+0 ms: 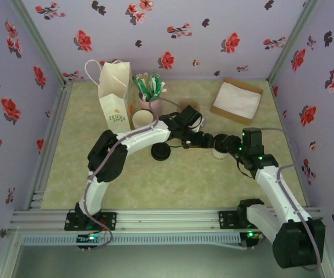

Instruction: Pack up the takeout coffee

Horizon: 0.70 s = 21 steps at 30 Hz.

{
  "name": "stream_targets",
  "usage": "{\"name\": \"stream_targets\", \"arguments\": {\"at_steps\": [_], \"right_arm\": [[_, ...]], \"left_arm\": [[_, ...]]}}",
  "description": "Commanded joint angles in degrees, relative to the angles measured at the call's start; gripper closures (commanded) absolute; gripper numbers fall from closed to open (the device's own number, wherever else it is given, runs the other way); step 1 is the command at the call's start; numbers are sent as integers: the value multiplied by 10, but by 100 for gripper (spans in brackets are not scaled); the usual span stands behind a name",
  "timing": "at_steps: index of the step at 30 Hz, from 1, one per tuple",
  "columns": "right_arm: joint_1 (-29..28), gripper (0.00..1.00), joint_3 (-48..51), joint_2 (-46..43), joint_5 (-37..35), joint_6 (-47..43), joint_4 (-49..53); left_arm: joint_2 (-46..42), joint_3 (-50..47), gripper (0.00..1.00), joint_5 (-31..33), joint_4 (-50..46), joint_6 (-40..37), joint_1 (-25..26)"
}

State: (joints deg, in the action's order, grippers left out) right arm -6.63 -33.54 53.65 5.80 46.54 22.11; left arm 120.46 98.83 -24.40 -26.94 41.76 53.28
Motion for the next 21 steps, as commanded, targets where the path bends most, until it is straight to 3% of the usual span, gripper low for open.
{"name": "stream_targets", "arguments": {"at_steps": [1, 16, 21], "right_arm": [[0, 52, 25, 34, -39, -19, 142], [0, 46, -36, 9, -47, -51, 193], [0, 38, -69, 15, -55, -75, 201]], "left_arm": [[-45, 27, 22, 8, -20, -21, -8], [-102, 43, 20, 30, -35, -40, -43], [-113, 44, 20, 38, -43, -45, -53]]}}
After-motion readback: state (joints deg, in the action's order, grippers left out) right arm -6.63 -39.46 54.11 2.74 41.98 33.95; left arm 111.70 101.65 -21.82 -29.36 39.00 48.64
